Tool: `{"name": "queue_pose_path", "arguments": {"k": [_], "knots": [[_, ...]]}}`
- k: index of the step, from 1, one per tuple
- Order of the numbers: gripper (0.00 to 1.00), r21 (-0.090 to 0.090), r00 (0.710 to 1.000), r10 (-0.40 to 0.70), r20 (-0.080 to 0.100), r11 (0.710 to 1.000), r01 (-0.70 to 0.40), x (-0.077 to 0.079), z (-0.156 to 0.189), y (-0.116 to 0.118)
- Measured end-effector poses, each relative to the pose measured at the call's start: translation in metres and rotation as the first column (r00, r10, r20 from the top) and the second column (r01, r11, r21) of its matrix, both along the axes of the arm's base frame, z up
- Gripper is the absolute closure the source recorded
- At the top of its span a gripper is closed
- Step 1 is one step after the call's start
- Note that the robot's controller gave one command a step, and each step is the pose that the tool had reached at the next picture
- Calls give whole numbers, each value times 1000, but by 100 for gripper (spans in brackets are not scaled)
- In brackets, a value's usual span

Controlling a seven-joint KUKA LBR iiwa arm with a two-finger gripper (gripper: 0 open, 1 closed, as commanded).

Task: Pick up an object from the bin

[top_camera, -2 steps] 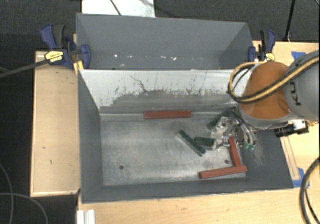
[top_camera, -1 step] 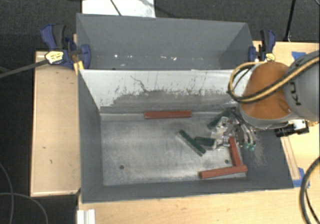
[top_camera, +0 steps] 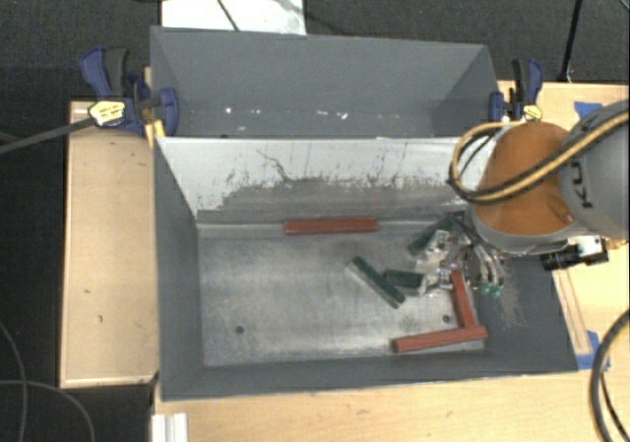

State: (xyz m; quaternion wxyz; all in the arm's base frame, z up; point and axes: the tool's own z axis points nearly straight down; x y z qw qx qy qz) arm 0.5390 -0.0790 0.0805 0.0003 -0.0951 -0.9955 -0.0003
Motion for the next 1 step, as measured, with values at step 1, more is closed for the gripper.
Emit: {"name": "queue_pose_path", "arguments": {"k": [1], "knots": [[100, -1, 889, 458, 2, 889, -458, 1, 126, 12]]}}
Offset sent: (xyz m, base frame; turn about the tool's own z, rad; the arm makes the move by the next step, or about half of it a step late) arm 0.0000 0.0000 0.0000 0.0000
